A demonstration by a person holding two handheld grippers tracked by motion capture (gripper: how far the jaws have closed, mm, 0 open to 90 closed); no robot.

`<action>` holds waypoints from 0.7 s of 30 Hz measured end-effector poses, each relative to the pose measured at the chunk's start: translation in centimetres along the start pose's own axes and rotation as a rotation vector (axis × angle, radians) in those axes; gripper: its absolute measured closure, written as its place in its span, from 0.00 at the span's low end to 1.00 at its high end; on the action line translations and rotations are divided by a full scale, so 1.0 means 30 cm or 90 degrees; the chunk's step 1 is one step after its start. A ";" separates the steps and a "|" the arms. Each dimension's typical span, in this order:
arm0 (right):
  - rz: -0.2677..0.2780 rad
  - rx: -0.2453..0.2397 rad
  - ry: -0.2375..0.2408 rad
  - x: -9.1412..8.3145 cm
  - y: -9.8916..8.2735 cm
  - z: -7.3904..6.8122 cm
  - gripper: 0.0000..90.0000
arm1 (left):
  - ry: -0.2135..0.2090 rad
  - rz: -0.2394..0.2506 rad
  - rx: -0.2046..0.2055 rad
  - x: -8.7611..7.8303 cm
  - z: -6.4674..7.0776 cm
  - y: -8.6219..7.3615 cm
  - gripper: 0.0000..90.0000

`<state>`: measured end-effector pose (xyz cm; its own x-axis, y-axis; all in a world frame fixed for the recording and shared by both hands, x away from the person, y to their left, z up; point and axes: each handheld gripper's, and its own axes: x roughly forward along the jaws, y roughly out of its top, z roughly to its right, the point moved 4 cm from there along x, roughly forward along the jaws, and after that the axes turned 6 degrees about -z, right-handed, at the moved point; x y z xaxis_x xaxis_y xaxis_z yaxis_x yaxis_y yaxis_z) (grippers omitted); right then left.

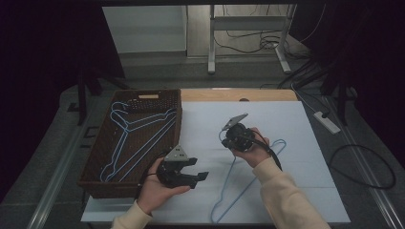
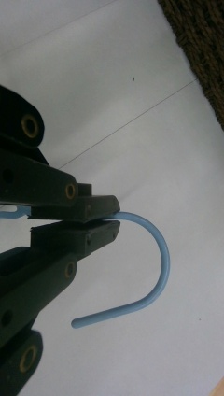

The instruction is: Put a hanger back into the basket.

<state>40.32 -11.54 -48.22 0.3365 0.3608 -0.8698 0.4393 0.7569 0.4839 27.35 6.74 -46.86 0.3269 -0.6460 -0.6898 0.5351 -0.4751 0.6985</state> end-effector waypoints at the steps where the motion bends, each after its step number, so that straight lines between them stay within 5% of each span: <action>1: 0.000 0.000 0.000 0.000 0.000 0.000 0.97 | -0.001 0.000 0.001 0.003 0.002 0.002 0.40; 9: 0.006 -0.003 -0.003 -0.009 0.000 -0.003 0.97 | -0.004 -0.007 0.006 0.034 0.018 0.017 0.40; 15: 0.014 -0.004 -0.004 -0.017 0.004 -0.011 0.97 | 0.018 -0.053 0.032 0.104 0.062 0.034 0.41; 21: 0.019 -0.003 -0.004 -0.026 0.002 -0.010 0.97 | 0.005 -0.074 0.037 0.161 0.095 0.035 0.41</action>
<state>39.82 -11.61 -47.54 0.3548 0.3795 -0.8544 0.4255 0.7482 0.5090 27.28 1.41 -48.93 0.2706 -0.5801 -0.7682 0.5244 -0.5804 0.6230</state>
